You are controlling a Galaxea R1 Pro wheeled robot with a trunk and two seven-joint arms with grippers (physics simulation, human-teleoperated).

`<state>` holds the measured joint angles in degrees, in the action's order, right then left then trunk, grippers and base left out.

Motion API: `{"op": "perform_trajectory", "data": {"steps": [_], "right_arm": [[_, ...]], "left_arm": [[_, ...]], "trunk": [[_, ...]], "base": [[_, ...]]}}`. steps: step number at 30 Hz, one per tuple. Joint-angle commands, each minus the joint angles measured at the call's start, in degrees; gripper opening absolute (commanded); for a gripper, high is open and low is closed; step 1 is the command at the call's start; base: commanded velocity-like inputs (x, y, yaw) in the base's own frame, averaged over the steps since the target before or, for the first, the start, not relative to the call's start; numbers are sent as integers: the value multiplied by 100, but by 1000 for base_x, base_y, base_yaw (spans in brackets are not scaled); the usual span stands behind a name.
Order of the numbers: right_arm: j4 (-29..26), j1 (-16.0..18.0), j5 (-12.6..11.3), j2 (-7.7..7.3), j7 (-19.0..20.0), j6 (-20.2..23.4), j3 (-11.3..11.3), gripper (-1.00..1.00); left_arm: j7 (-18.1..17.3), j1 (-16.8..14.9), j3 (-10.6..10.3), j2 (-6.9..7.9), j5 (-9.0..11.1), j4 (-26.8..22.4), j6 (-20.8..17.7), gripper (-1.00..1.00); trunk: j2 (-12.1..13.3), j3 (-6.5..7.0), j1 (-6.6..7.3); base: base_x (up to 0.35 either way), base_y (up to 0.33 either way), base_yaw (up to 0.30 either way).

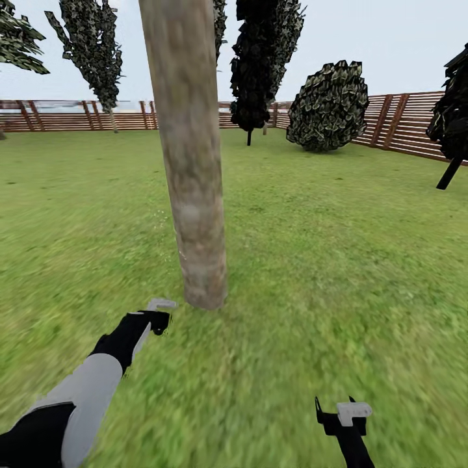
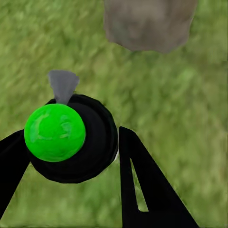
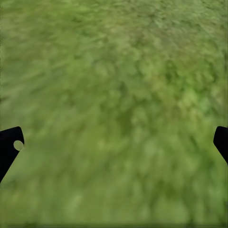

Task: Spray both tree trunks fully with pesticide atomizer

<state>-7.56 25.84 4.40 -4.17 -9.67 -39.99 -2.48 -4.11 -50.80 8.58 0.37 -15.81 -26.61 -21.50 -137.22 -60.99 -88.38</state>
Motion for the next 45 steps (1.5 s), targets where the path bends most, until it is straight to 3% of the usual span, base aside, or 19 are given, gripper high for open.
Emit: {"op": "perform_trajectory", "data": {"steps": [1,4,7,9,12,15,19,20,23,27,29,30,33,37,39,41,43,45], "right_arm": [[0,0,0,-3,0,0,1,100],[0,0,0,-4,0,0,0,100],[0,0,0,-1,0,0,1,100],[0,0,0,-4,0,0,-3,100],[0,0,0,-2,0,0,-1,100],[0,0,0,-5,0,0,0,100],[0,0,0,-4,0,0,-1,100],[0,0,0,-3,0,0,1,100],[0,0,0,-1,0,0,-2,100],[0,0,0,-3,2,0,-4,100],[0,0,0,-4,0,0,-2,100],[0,0,0,-3,0,0,0,100],[0,0,0,0,2,0,0,100],[0,0,0,-3,0,0,-1,100],[0,0,0,-1,0,0,-1,100],[0,0,0,-2,0,0,-3,100],[0,0,0,-4,0,0,-3,100],[0,0,0,-3,1,0,-3,100]], "left_arm": [[-7,-63,4,98,27,-32,-135,-100],[-21,-148,10,139,44,-251,-377,-100],[-13,-146,-4,-174,32,-442,-444,-100],[-5,-169,-19,-491,30,-503,-534,-100],[-3,-154,-19,-613,32,-621,-568,-100],[-4,-132,-8,-514,8,-658,-581,-100],[-2,-116,11,-97,19,-656,-575,-100],[2,-111,3,-74,22,-657,-571,-100],[6,-100,-17,-128,20,-660,-567,-100],[7,-97,-28,-503,29,-661,-575,-100],[7,-97,-36,-770,27,-661,-585,-100],[7,-97,-38,-814,26,-661,-590,-100],[7,-97,-39,-811,14,-661,-592,-100],[-23,-97,8,-184,36,-661,-600,-100],[-19,-97,-9,-97,32,-668,-596,-100],[-3,-93,-30,-133,24,-669,-593,-100],[3,-96,-37,-288,19,-670,-596,-100],[6,-127,-46,-554,15,-675,-600,-100]], "trunk": [[0,0,0],[0,0,0],[0,0,0],[0,0,0],[0,0,0],[0,0,0],[0,0,0],[0,0,0],[0,0,0],[0,0,0],[0,0,0],[0,0,0],[0,0,0],[0,0,0],[0,0,0],[0,0,0],[0,0,0],[0,0,0]], "base": [[-1,0,0],[0,0,0],[0,0,0],[0,0,0],[0,0,0],[129,0,0],[224,0,0],[41,0,0],[17,0,0],[1,0,0],[0,0,0],[0,0,0],[0,0,0],[0,0,0],[-39,0,0],[-236,0,0],[-273,0,0],[-76,0,0]]}}
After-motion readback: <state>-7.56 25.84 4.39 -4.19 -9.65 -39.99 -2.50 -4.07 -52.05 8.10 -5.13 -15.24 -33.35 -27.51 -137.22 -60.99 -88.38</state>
